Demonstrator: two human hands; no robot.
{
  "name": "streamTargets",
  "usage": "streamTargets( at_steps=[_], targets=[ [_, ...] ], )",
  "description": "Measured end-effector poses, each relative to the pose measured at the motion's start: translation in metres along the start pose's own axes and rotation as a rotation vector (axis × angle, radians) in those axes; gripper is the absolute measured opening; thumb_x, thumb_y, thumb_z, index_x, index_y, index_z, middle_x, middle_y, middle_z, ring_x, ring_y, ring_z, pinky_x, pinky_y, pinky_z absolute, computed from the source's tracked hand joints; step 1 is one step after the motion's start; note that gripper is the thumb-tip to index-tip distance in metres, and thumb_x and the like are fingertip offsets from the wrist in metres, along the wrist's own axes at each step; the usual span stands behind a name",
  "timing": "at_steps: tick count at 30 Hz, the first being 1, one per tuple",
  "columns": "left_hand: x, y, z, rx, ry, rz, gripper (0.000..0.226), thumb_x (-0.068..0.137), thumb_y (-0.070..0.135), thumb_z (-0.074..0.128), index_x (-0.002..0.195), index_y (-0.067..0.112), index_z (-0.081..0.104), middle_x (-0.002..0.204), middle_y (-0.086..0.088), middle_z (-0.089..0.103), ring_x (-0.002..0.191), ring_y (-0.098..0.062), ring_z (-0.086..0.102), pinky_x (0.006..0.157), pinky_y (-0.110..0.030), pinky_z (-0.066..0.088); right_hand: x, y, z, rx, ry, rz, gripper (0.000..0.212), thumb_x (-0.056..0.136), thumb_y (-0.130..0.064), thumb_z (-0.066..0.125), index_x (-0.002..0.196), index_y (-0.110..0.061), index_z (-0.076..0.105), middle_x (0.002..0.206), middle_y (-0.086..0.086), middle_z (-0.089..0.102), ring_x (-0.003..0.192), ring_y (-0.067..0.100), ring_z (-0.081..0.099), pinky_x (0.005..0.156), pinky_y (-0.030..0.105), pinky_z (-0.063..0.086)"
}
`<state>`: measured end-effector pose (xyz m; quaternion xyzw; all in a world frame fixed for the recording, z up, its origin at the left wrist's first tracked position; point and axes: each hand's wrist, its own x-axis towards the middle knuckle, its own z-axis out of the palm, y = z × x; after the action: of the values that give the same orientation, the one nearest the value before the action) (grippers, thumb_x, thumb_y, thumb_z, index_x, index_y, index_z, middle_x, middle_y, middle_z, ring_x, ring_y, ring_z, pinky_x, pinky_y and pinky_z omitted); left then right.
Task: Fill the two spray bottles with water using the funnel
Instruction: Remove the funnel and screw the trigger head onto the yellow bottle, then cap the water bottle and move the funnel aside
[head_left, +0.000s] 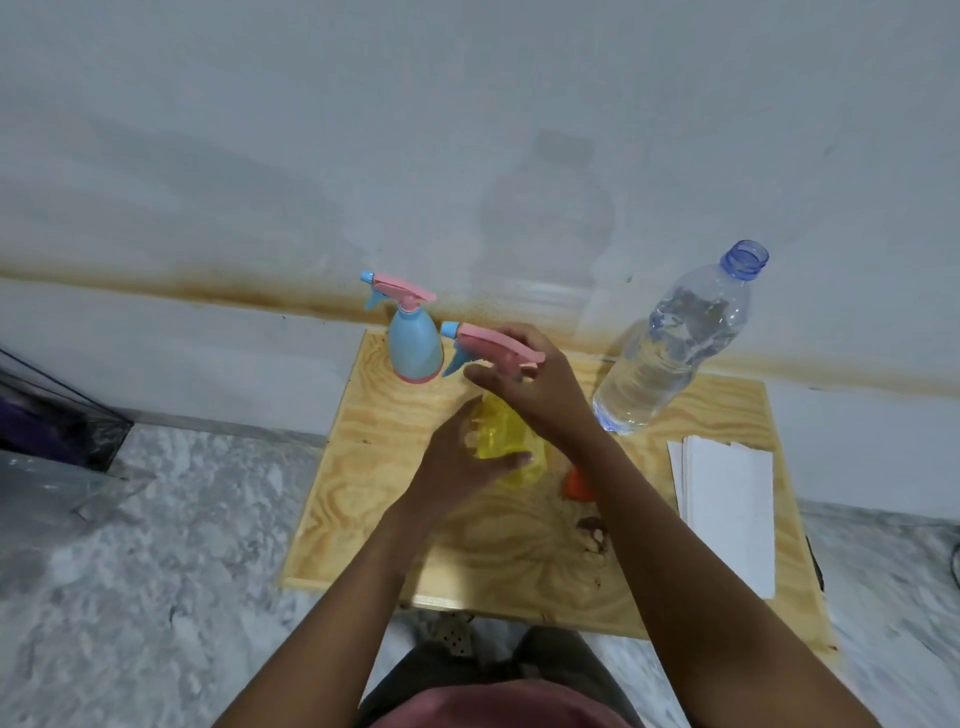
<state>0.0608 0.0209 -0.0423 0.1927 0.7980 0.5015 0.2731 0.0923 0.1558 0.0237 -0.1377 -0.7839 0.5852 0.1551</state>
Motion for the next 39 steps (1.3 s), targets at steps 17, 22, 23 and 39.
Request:
streamTargets(
  at_steps=[17,22,23,39],
  targets=[
    [0.130,-0.004,-0.004,0.066,0.189,0.062,0.074,0.065,0.030,0.081,0.129,0.006,0.055,0.116,0.003,0.054,0.108,-0.013,0.050,0.086,-0.016,0.034,0.090,0.051,0.007,-0.194,0.208,0.180,0.027,0.082,-0.032,0.076,0.107,-0.020,0.074,0.100,-0.006,0.075,0.096,0.008,0.068,0.087,0.039,0.056],
    [0.150,-0.034,0.006,0.071,0.181,0.043,0.081,0.062,0.048,0.072,0.132,0.010,0.052,0.120,-0.008,0.061,0.115,-0.025,0.059,0.096,-0.046,0.049,0.094,0.064,0.010,-0.231,0.213,0.190,0.034,0.080,-0.042,0.073,0.109,-0.025,0.073,0.102,-0.007,0.075,0.096,0.010,0.069,0.083,0.044,0.057],
    [0.153,-0.039,0.007,0.075,0.169,0.035,0.082,0.064,0.045,0.075,0.135,0.013,0.050,0.122,-0.007,0.061,0.117,-0.024,0.058,0.097,-0.047,0.049,0.093,0.066,0.011,-0.229,0.211,0.193,0.034,0.080,-0.041,0.073,0.110,-0.025,0.072,0.103,-0.008,0.075,0.097,0.009,0.068,0.083,0.044,0.057],
    [0.147,-0.034,0.009,0.021,0.199,0.080,0.069,0.073,0.021,0.085,0.132,0.015,0.050,0.125,-0.003,0.062,0.118,-0.017,0.057,0.096,-0.030,0.047,0.083,0.071,0.011,-0.263,0.237,0.220,0.042,0.086,-0.042,0.071,0.122,-0.023,0.062,0.115,-0.010,0.068,0.107,0.005,0.061,0.091,0.033,0.053]
  ],
)
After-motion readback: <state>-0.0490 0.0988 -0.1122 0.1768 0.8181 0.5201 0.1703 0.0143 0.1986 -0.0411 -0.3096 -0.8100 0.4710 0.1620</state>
